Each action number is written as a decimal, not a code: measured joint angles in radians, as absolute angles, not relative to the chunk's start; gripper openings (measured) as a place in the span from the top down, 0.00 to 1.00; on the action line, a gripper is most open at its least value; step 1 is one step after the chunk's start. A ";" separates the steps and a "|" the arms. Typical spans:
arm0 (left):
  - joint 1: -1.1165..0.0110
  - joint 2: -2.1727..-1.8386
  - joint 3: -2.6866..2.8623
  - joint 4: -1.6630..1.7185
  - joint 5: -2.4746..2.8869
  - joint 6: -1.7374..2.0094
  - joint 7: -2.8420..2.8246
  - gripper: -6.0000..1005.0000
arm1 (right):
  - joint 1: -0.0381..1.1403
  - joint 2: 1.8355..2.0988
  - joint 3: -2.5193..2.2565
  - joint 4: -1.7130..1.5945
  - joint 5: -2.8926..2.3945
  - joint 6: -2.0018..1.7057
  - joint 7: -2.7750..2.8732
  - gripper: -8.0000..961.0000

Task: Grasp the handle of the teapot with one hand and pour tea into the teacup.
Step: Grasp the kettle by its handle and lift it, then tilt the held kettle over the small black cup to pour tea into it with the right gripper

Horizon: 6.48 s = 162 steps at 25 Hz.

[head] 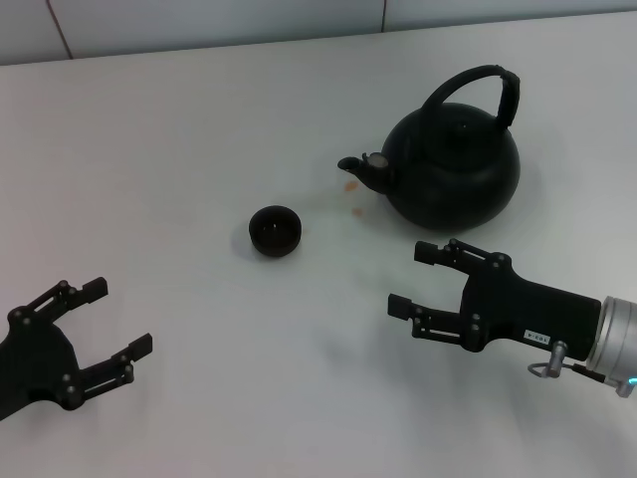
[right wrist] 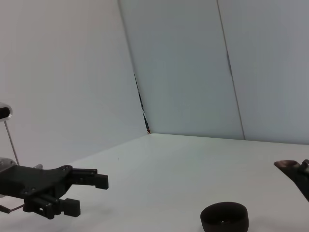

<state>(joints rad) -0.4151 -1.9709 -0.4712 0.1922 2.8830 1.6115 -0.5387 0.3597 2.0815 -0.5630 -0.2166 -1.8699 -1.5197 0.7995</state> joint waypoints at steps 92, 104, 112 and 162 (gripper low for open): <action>-0.434 -2.017 -0.486 0.191 2.816 1.571 -0.544 0.14 | 0.498 2.080 0.043 0.076 -1.614 -1.185 0.239 0.19; -0.434 -2.017 -0.486 0.193 2.805 1.571 -0.549 0.14 | 0.502 2.081 0.043 0.083 -1.615 -1.158 0.242 0.65; -0.434 -2.017 -0.486 0.193 2.804 1.571 -0.549 0.14 | 0.509 2.082 0.045 0.083 -1.615 -1.162 0.257 0.81; -0.423 -2.019 -0.486 0.186 2.804 1.562 -0.540 0.14 | 0.612 2.077 -0.015 -0.033 -1.803 -1.231 0.304 0.89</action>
